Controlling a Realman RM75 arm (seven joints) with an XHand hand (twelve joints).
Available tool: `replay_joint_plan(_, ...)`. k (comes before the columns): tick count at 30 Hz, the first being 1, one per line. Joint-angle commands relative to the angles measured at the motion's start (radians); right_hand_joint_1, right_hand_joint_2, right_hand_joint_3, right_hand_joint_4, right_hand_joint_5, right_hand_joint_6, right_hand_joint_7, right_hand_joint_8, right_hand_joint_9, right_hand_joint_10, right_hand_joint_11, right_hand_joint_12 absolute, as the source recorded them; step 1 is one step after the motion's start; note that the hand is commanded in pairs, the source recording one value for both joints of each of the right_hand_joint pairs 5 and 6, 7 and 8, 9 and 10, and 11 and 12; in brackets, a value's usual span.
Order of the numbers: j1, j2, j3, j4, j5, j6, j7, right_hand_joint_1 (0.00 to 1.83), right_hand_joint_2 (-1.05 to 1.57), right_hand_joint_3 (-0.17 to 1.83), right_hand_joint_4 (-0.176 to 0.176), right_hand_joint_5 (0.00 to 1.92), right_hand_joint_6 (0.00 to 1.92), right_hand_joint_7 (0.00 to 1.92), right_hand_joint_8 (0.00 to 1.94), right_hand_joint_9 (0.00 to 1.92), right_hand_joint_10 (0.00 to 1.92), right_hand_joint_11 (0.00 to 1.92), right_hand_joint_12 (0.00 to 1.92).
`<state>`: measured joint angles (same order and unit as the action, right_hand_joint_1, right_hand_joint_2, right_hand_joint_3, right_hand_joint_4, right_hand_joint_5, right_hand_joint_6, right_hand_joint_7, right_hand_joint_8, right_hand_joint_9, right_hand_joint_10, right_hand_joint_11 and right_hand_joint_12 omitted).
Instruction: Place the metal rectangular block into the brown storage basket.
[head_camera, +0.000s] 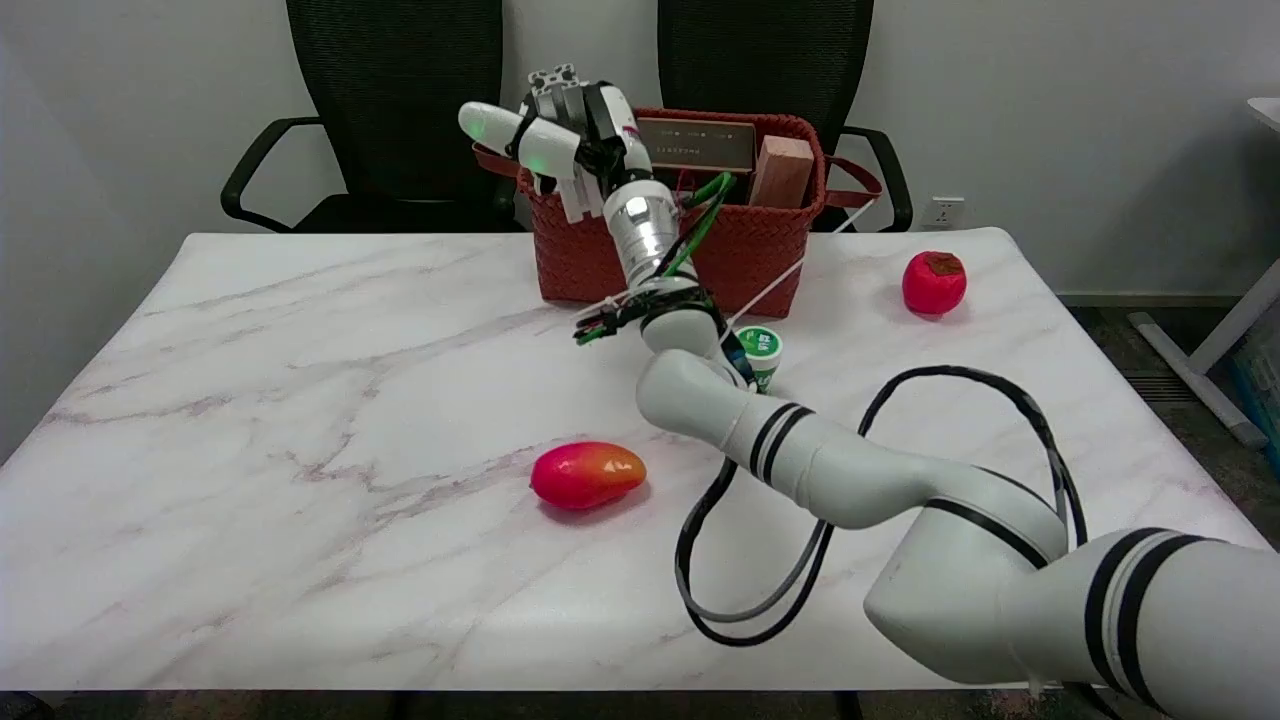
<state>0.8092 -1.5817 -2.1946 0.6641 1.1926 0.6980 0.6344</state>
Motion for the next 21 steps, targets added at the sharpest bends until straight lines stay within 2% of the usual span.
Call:
replay_joint_plan(1,0.184,0.007,0.008,-0.199,-0.070,-0.010,-0.010,0.93,0.58,0.01,0.000,1.47,1.47,1.67,1.67,1.65,1.65,1.74,1.74)
replay_joint_plan(5,0.215,0.023,0.028,-0.249,-0.070,-0.005,-0.017,0.93,0.58,0.00,0.000,1.46,1.46,1.66,1.66,1.64,1.64,1.73,1.73)
replay_joint_plan(9,0.234,0.058,0.058,-0.257,-0.070,-0.009,-0.100,0.91,0.60,-0.01,0.000,1.46,1.46,1.66,1.66,1.64,1.64,1.74,1.74)
replay_joint_plan(21,0.205,0.188,0.143,-0.165,-0.059,-0.029,-0.228,0.91,0.64,-0.02,0.000,1.45,1.45,1.66,1.66,1.64,1.64,1.75,1.75)
